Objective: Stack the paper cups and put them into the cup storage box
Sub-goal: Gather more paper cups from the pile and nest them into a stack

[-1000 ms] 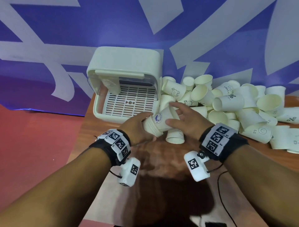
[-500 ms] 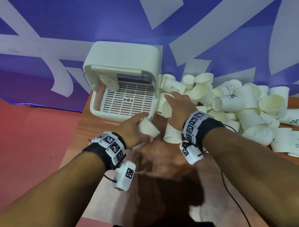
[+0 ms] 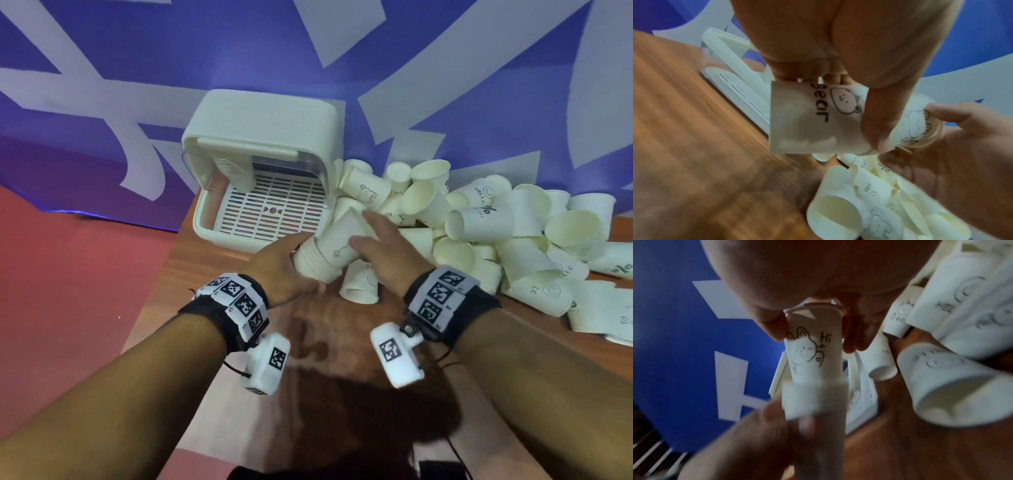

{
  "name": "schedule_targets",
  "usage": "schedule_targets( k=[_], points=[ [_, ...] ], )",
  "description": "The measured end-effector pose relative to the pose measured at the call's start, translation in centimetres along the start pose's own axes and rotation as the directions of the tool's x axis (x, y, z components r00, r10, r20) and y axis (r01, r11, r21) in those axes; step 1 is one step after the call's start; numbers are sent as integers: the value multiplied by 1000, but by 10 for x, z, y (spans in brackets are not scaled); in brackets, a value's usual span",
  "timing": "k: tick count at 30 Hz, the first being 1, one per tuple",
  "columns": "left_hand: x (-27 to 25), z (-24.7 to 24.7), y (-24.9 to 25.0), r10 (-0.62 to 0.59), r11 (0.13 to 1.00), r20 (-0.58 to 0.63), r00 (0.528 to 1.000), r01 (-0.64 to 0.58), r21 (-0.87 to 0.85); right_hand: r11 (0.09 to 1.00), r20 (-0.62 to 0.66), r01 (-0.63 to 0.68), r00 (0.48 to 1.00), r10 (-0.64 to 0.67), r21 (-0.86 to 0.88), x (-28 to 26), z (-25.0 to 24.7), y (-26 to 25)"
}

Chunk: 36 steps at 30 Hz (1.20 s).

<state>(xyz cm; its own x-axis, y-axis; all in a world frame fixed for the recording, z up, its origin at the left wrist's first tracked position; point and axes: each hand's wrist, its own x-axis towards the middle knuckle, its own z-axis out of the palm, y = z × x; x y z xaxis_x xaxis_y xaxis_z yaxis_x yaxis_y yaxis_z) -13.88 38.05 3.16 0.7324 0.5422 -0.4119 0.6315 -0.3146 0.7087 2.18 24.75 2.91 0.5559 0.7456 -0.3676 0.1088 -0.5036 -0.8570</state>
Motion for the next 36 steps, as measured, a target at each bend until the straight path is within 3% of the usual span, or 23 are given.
schedule_targets(
  k=[3, 6, 8, 9, 11, 14, 17, 23, 27, 30, 36],
  points=[
    [-1, 13, 13, 11, 998, -15, 1000, -12, -54, 1000, 208, 10, 978, -16, 29, -22, 24, 15],
    [-7, 20, 15, 21, 999, -4, 1000, -21, -36, 1000, 243, 22, 970, -25, 17, -23, 23, 31],
    [-12, 21, 10, 14, 1000, -34, 999, -14, -1, 997, 139, 47, 990, -39, -54, -17, 13, 39],
    [-15, 21, 6, 8, 1000, -50, 999, -7, 19, 983, 44, 47, 998, -40, -175, -14, 10, 43],
    [-20, 19, -2, -11, 999, -69, 998, 13, 37, 925, -116, -55, 993, 12, -375, -11, 11, 48],
    [-28, 18, -13, -48, 997, -62, 997, 52, 58, 878, -180, -252, 964, 194, -406, -8, 30, 50],
    [-31, 18, -22, -71, 994, -37, 997, 74, 81, 830, -222, -310, 948, 230, -463, -4, 52, 54],
    [-33, 8, -31, -17, 988, 17, 1000, 14, 156, 852, -314, -412, 896, 315, -323, 1, 63, 49],
    [-28, -2, -32, 23, 985, 58, 998, -32, 168, 953, -295, -291, 921, 256, -83, -21, 52, 48],
    [-21, -3, -25, 55, 987, 123, 991, -72, 141, 967, -283, -226, 926, 251, 116, -39, 32, 44],
    [-8, 20, 9, 165, 963, 335, 928, -224, 148, 983, -74, -185, 980, 184, -10, -49, 35, 40]
  ],
)
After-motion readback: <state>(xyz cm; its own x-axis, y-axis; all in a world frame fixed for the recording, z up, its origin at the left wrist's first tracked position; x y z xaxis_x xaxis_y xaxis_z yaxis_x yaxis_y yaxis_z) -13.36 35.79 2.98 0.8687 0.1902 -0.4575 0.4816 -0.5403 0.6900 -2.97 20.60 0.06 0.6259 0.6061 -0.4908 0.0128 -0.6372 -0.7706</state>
